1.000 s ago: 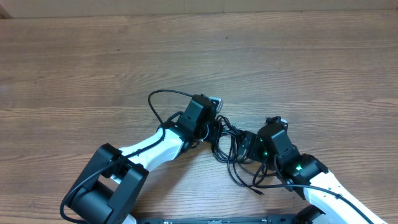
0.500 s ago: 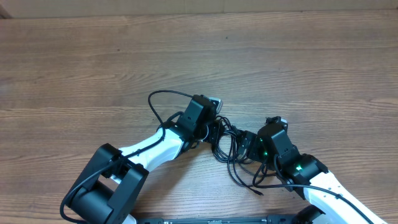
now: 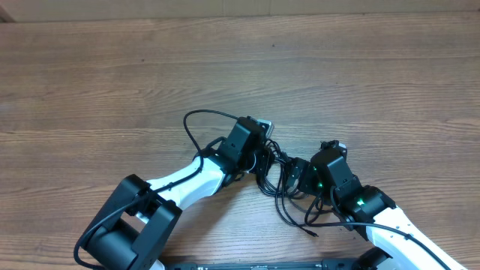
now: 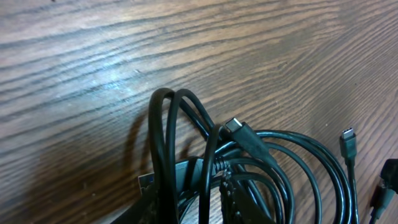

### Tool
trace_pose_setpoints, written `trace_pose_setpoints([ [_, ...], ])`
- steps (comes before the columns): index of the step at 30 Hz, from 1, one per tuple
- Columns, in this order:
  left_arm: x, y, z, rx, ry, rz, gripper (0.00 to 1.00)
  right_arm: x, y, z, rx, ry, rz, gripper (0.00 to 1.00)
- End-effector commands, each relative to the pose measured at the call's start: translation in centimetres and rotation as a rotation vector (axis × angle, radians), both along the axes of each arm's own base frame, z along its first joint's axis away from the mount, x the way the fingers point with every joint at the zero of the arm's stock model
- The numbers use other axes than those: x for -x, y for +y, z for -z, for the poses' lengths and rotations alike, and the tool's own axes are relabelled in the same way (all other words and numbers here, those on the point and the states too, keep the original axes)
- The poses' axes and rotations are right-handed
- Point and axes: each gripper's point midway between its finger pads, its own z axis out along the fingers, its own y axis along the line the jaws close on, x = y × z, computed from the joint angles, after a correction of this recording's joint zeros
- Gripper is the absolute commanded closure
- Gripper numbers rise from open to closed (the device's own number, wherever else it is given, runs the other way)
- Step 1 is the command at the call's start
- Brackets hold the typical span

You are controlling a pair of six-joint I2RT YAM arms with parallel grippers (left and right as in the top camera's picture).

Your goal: Untangle cables

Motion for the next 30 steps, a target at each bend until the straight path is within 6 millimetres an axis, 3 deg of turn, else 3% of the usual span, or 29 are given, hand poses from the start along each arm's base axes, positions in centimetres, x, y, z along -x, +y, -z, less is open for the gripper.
trace_pose_setpoints([
  [1,0.1,0.2,1.3,-0.032,0.016,-0.028,0.75,-0.6,0.0,-0.6,0.003,-0.022,0.012,0.0],
  [5,-0.3,0.0,1.9,-0.02,0.027,-0.06,0.8,-0.6,0.0,-0.6,0.003,-0.022,0.012,0.0],
  [8,-0.5,-0.1,2.1,-0.014,0.021,-0.061,0.96,-0.7,0.0,-0.6,0.003,-0.023,0.012,0.0],
  [14,-1.4,-0.4,1.0,0.015,-0.013,-0.07,0.96,-0.6,0.0,-0.6,0.003,-0.022,0.012,0.0],
  [21,-4.5,1.9,-4.7,0.096,-0.107,-0.147,0.96,-0.6,0.0,-0.6,0.003,-0.022,0.012,0.0],
  [26,-5.5,5.0,-9.2,0.109,-0.195,-0.175,0.96,-0.8,0.1,-0.8,-0.002,-0.03,0.012,0.0],
  [30,-5.1,6.6,-12.8,0.17,-0.233,-0.159,0.96,-0.9,0.1,-0.8,-0.004,-0.034,0.012,0.0],
])
